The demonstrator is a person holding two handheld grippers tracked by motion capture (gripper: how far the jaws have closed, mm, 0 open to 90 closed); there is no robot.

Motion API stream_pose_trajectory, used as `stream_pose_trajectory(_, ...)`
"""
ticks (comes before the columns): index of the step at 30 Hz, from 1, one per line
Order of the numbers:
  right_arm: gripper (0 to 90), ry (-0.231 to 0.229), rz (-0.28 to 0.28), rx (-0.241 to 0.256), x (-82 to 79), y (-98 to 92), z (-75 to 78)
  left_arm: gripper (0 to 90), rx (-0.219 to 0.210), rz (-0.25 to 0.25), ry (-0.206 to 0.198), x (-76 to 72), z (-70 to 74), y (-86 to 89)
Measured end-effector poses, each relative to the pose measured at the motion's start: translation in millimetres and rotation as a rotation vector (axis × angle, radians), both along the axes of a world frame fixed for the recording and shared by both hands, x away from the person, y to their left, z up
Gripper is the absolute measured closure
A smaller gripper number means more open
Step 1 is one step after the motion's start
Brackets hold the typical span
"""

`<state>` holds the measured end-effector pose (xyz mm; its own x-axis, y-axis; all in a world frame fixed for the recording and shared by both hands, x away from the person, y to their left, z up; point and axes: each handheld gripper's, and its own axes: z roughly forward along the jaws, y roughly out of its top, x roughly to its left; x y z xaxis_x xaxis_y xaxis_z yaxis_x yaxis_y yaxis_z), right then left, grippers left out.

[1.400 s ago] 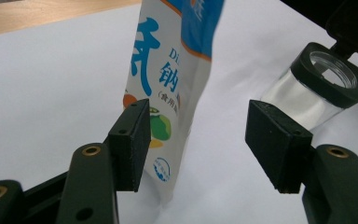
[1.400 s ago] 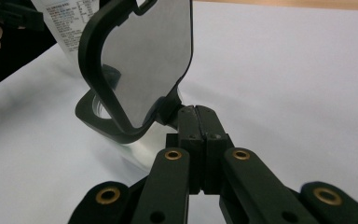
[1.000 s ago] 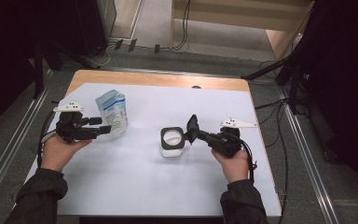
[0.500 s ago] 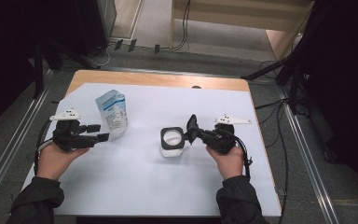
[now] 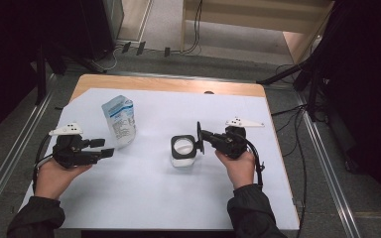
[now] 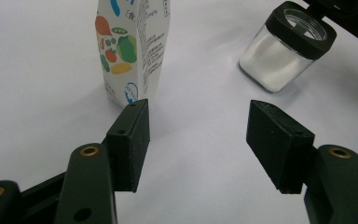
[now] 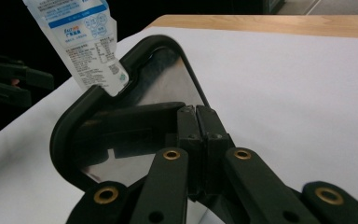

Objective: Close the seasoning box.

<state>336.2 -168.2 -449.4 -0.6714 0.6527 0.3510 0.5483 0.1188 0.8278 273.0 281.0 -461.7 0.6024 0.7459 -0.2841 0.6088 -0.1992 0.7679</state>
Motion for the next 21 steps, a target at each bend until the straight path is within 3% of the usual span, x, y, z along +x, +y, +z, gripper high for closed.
stream_pose_trajectory(4,90.0,-0.002,0.011,0.012,2.7,4.7,1.4,40.9,-0.008,0.004,0.000,-0.6,-1.5,1.8)
stream_pose_trajectory(15,89.7,0.007,0.059,-0.019,-0.3,18.6,-0.2,40.8,-0.022,0.011,0.006,-0.4,-2.3,5.6)
stream_pose_trajectory(21,80.0,-0.009,0.062,-0.038,-0.2,17.2,-0.7,39.7,-0.012,-0.005,0.012,1.4,-3.9,3.0)
